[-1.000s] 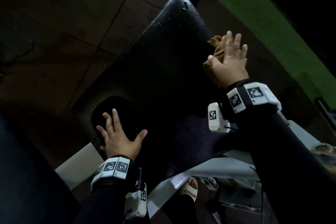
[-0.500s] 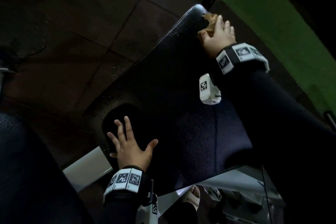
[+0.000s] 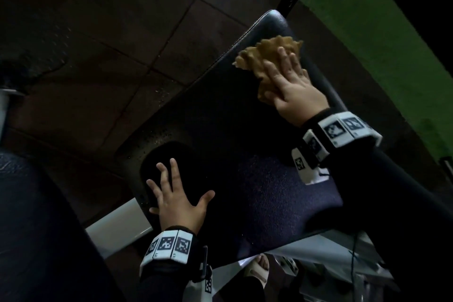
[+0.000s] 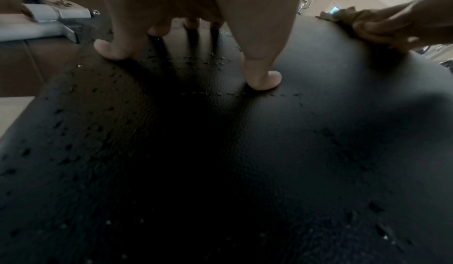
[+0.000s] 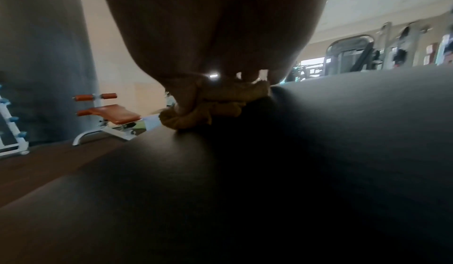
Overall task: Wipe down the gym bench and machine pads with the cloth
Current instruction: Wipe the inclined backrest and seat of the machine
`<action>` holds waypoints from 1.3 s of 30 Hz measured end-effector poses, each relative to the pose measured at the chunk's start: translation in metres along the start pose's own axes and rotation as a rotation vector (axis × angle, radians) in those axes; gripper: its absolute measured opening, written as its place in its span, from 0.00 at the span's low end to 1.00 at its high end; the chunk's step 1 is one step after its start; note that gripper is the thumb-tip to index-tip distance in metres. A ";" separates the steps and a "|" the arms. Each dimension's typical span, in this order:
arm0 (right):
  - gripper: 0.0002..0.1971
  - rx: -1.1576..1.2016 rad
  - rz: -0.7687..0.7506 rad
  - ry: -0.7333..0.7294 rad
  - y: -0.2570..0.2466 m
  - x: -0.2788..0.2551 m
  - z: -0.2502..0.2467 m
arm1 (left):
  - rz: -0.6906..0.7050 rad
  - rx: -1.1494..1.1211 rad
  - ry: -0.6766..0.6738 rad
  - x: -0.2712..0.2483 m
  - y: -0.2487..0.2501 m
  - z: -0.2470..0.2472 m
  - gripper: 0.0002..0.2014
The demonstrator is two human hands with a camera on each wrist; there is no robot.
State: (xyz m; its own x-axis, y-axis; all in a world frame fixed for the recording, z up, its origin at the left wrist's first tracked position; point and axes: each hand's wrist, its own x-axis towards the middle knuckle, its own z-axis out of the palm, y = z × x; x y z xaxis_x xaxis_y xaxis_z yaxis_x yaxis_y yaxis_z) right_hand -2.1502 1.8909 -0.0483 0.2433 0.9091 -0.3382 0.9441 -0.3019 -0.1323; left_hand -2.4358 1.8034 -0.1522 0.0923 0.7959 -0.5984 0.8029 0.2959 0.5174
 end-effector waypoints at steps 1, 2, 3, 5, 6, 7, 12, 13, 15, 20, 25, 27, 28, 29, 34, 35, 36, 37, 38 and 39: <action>0.34 0.013 0.064 0.021 0.009 -0.005 -0.001 | 0.001 -0.004 0.001 0.000 0.000 0.000 0.56; 0.34 0.038 0.138 0.041 0.017 -0.008 -0.004 | 0.002 -0.009 0.000 0.000 0.000 0.000 0.56; 0.34 0.079 0.210 0.054 0.023 -0.007 -0.008 | 0.001 -0.012 0.000 0.000 0.000 0.000 0.56; 0.34 0.172 0.303 0.051 0.029 0.003 -0.016 | -0.001 -0.016 0.001 0.000 -0.001 0.001 0.56; 0.33 0.199 0.323 0.045 0.029 0.012 -0.020 | -0.002 -0.018 0.004 0.000 -0.001 0.001 0.56; 0.33 0.213 0.337 0.042 0.026 0.022 -0.023 | -0.002 -0.020 0.007 -0.001 -0.001 0.001 0.57; 0.33 0.130 0.322 0.067 -0.012 0.076 -0.031 | -0.003 -0.015 0.004 0.000 0.000 0.001 0.57; 0.33 0.091 0.277 0.061 -0.022 0.080 -0.029 | -0.002 -0.016 0.002 0.000 0.000 0.001 0.57; 0.32 0.018 0.156 0.033 -0.038 0.080 -0.022 | -0.002 -0.011 0.001 0.000 0.000 0.000 0.57; 0.31 -0.043 -0.024 0.005 -0.039 0.036 0.002 | -0.010 0.002 -0.009 0.000 0.000 -0.001 0.57; 0.31 -0.010 0.183 0.046 -0.001 -0.004 -0.001 | -0.011 -0.020 -0.001 0.000 0.000 -0.001 0.56; 0.31 0.093 0.283 0.040 0.010 0.002 -0.010 | -0.009 -0.019 0.003 0.000 0.000 0.000 0.56; 0.31 0.148 0.324 0.035 0.012 0.009 -0.015 | -0.011 -0.017 0.002 0.000 0.000 0.000 0.56; 0.31 0.191 0.358 0.030 0.012 0.019 -0.020 | -0.013 -0.014 0.001 0.000 -0.001 -0.001 0.56; 0.30 0.174 0.431 0.028 -0.018 0.074 -0.037 | -0.020 0.005 0.000 0.001 0.000 0.000 0.57; 0.30 0.157 0.408 0.032 -0.026 0.081 -0.037 | -0.018 0.004 -0.001 0.001 0.000 0.000 0.57; 0.30 0.138 0.371 0.034 -0.032 0.086 -0.037 | -0.015 0.000 -0.001 0.002 -0.001 0.000 0.57; 0.30 0.123 0.333 0.032 -0.036 0.088 -0.035 | -0.011 -0.005 0.000 0.002 -0.001 0.000 0.57; 0.30 0.118 0.299 0.031 -0.038 0.088 -0.034 | -0.008 -0.010 0.001 0.002 -0.001 0.001 0.57; 0.30 0.121 0.266 0.032 -0.038 0.085 -0.032 | -0.006 -0.012 0.002 0.002 -0.002 0.001 0.57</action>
State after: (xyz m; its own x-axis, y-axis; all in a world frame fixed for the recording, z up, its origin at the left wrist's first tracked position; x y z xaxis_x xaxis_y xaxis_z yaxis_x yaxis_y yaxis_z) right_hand -2.1586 1.9891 -0.0423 0.4875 0.8015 -0.3463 0.8131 -0.5613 -0.1543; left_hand -2.4364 1.8040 -0.1548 0.0864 0.7951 -0.6003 0.7965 0.3068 0.5210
